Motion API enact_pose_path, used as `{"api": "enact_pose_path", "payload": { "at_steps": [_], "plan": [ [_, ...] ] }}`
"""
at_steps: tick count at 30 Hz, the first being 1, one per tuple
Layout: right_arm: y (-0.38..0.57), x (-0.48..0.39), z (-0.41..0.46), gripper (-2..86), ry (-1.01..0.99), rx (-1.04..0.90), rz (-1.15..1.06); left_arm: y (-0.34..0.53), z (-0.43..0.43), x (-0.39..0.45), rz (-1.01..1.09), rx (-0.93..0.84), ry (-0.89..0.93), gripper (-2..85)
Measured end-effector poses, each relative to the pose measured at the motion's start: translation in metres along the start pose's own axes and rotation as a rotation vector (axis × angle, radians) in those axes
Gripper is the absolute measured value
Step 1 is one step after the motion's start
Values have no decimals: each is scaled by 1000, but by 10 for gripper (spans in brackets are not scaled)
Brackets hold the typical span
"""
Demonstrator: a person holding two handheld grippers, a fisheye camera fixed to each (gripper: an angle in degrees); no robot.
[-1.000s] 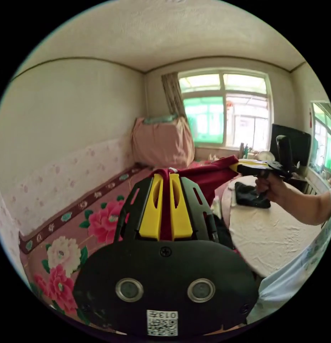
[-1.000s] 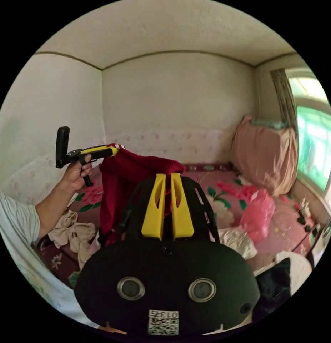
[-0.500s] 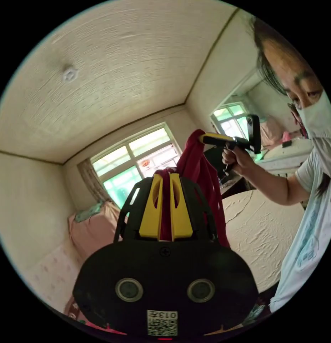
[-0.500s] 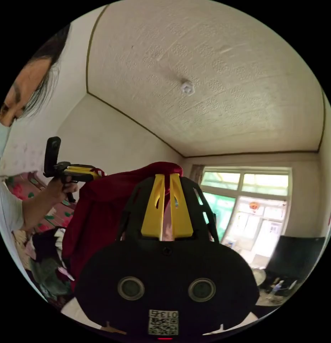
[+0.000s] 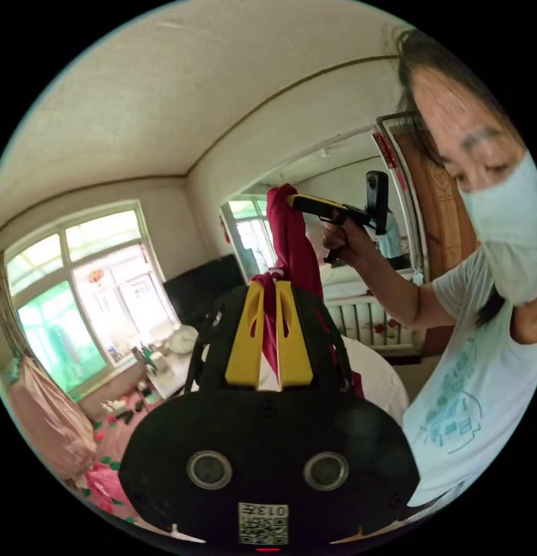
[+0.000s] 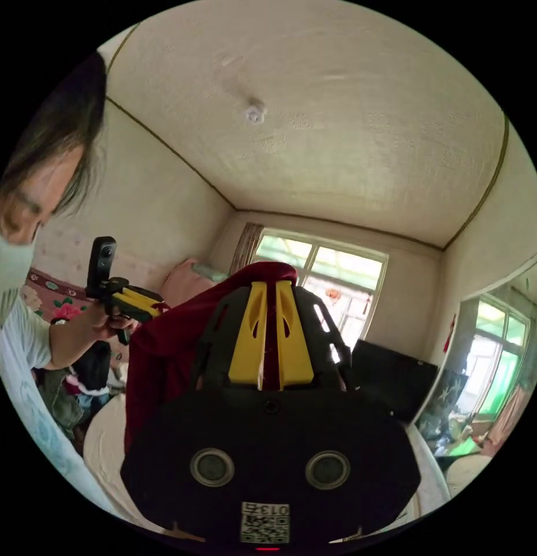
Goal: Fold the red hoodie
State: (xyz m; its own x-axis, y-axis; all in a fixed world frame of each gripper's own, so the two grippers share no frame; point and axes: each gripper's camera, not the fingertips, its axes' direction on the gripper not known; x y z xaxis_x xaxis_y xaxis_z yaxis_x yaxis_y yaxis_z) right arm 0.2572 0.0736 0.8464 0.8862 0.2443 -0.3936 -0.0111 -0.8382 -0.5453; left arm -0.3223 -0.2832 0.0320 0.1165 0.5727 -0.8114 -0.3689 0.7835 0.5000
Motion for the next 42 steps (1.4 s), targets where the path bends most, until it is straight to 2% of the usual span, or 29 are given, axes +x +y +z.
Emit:
{"api": "enact_pose_path", "payload": {
  "at_steps": [1,3,4,6,8,9,11,13,18,21,23,24,25,27,31,33,34,36,40,42],
  "plan": [
    [13,1,4,19,-10,-38,14,24,26,1,-47,-45,51,22],
    [86,0,33,20,-68,-237,107,72,69,3,-131,-153,83,24],
    [109,-3,44,21,-71,-302,127,115,101,3,-214,-249,69,26],
    [218,-23,86,22,-114,-566,234,195,153,2,-371,-403,103,31],
    [304,-47,109,23,-178,-750,319,303,197,-4,-635,-595,159,40],
    [353,-63,118,23,-190,-869,388,323,201,-6,-691,-621,165,43],
    [401,-79,121,24,-254,-959,525,360,205,-6,-747,-630,153,68],
    [422,-88,124,25,-314,-973,619,360,215,-3,-711,-642,176,99],
    [416,-74,155,27,-425,-896,706,342,278,38,-424,-743,314,146],
    [391,-77,179,30,-510,-871,626,329,321,63,-213,-814,217,173],
    [376,-81,189,32,-536,-861,591,322,343,64,-128,-840,70,165],
    [368,-84,194,34,-576,-843,592,320,346,60,-134,-837,45,127],
    [364,-86,196,36,-605,-830,596,316,345,50,-160,-819,19,50],
    [350,-93,196,46,-682,-764,550,314,335,28,-182,-804,11,17],
    [361,-71,180,117,-520,-717,545,353,277,-58,-527,-762,-83,2],
    [389,-77,186,156,-362,-853,378,379,252,-84,-653,-742,-104,0],
    [397,-83,190,160,-353,-898,324,391,240,-94,-689,-733,-118,-1],
    [426,-102,212,159,-387,-1008,190,401,228,-105,-705,-724,-133,-2],
    [433,-106,250,172,-407,-978,167,416,215,-119,-717,-726,-150,-3],
    [441,-122,286,174,-584,-1041,175,424,212,-127,-728,-728,-145,-4]
  ]
}}
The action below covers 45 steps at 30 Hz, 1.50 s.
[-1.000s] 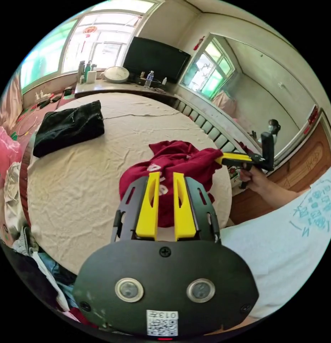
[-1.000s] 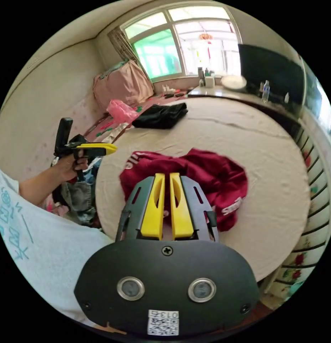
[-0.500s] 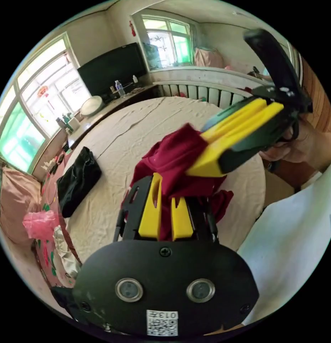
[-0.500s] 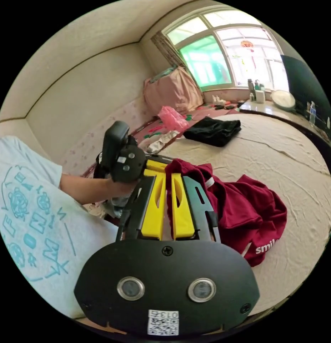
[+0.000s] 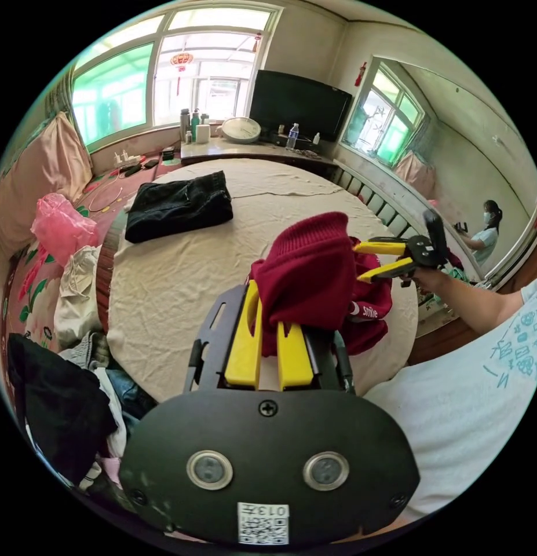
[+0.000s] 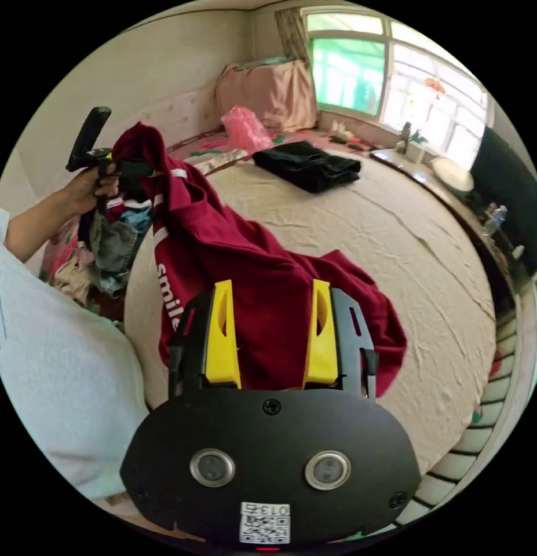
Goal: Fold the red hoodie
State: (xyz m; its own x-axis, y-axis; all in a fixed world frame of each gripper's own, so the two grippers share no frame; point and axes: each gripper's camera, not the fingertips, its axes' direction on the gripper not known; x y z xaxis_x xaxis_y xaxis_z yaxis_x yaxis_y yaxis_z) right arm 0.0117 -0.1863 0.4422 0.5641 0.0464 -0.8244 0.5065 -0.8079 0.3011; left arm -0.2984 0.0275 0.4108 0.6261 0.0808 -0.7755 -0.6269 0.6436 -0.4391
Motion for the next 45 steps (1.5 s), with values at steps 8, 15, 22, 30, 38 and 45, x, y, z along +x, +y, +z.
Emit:
{"api": "enact_pose_path", "payload": {
  "at_steps": [8,15,22,30,38,45],
  "plan": [
    [-38,21,74,130,-144,-207,127,3,-8,-48,27,20,3,-2],
    [-48,-2,35,89,-42,-81,165,6,-8,-105,-3,-15,-5,21],
    [-52,-34,51,141,-64,-141,109,67,11,-208,-322,-9,281,133],
    [-69,-100,79,48,14,-242,64,82,19,-246,-466,-58,50,165],
    [-67,-176,-4,28,199,-105,-105,100,46,-332,-570,-149,237,9],
    [-57,-212,-155,20,456,194,-85,100,-33,-336,-406,71,361,0]
  ]
}}
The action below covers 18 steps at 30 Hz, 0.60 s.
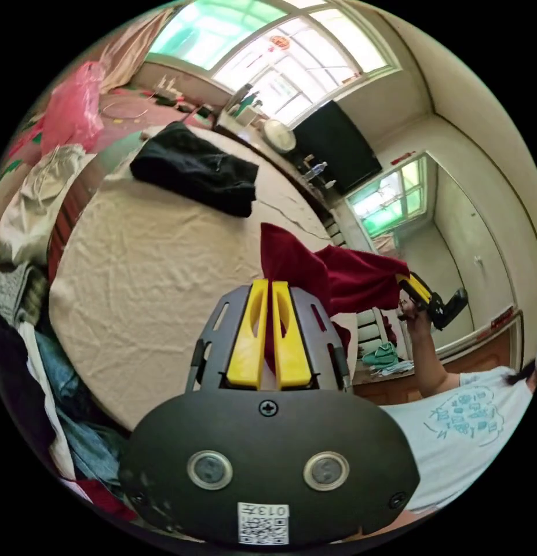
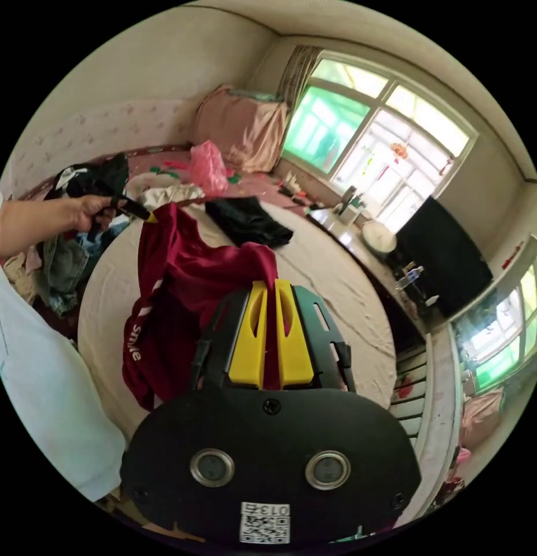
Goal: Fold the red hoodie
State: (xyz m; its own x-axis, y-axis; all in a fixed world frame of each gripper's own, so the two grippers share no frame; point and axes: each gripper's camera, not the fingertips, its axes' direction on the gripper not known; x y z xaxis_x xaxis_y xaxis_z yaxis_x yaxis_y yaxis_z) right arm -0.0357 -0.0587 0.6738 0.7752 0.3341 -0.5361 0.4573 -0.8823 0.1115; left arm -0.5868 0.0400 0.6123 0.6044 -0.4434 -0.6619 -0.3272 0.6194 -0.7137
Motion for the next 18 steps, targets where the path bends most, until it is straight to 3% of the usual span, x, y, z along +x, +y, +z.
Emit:
{"api": "enact_pose_path", "payload": {
  "at_steps": [5,8,12,18],
  "plan": [
    [2,11,-103,20,256,147,64,11,-73,49,322,282,302,-1],
    [8,29,-171,19,460,268,170,3,-109,100,554,293,332,-1],
    [20,65,-196,19,412,162,287,2,-131,143,664,278,414,-1],
    [48,77,-257,17,512,218,371,12,-183,198,815,354,475,-2]
  ]
}}
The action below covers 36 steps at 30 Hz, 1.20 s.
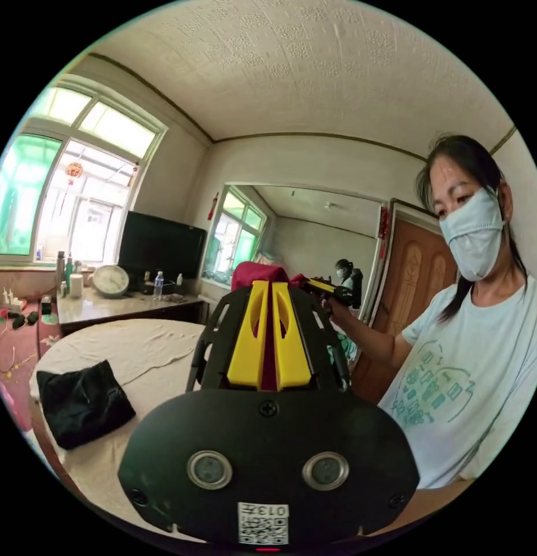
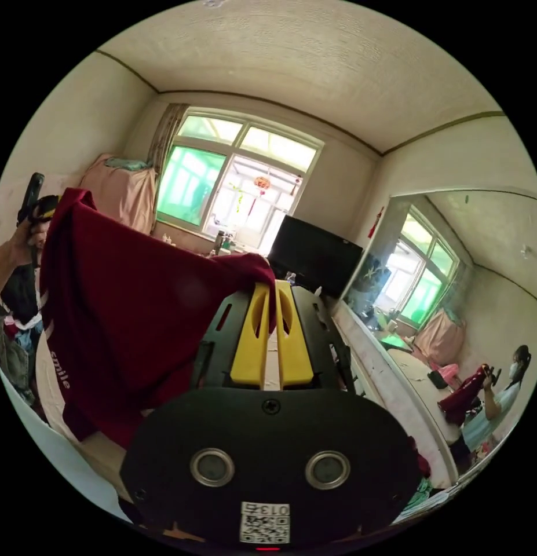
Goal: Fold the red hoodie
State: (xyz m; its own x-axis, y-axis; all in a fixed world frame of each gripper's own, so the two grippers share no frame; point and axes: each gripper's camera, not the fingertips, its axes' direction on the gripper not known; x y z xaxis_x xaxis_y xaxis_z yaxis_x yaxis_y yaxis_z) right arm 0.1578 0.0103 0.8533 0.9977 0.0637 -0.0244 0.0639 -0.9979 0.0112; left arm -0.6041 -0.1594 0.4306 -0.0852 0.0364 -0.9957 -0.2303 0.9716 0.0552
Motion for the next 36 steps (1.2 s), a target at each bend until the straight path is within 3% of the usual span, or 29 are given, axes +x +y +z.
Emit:
{"api": "enact_pose_path", "payload": {
  "at_steps": [2,7,9,11,14,19,25,31,34,36],
  "plan": [
    [-16,19,-2,16,8,-65,15,-35,12,20,74,-33,54,-2],
    [-59,64,-95,16,200,199,70,-89,20,130,421,8,-4,-2],
    [-67,94,-108,15,295,200,87,-91,22,141,383,42,46,-2],
    [-69,120,-99,15,317,129,88,-80,42,146,296,24,254,-2],
    [-77,147,-82,16,373,57,36,-61,73,176,321,-9,292,-2],
    [-135,154,-49,18,448,101,-50,-51,111,198,300,40,361,-2],
    [-207,78,66,21,153,200,-88,-14,88,162,174,56,71,-1],
    [-211,-117,213,27,-320,179,-145,65,26,123,-39,-87,-412,0],
    [-174,-242,270,39,-561,72,-219,128,-1,96,-284,-177,-582,2],
    [-128,-338,310,64,-766,-118,-354,175,-8,74,-413,-293,-711,3]
  ]
}}
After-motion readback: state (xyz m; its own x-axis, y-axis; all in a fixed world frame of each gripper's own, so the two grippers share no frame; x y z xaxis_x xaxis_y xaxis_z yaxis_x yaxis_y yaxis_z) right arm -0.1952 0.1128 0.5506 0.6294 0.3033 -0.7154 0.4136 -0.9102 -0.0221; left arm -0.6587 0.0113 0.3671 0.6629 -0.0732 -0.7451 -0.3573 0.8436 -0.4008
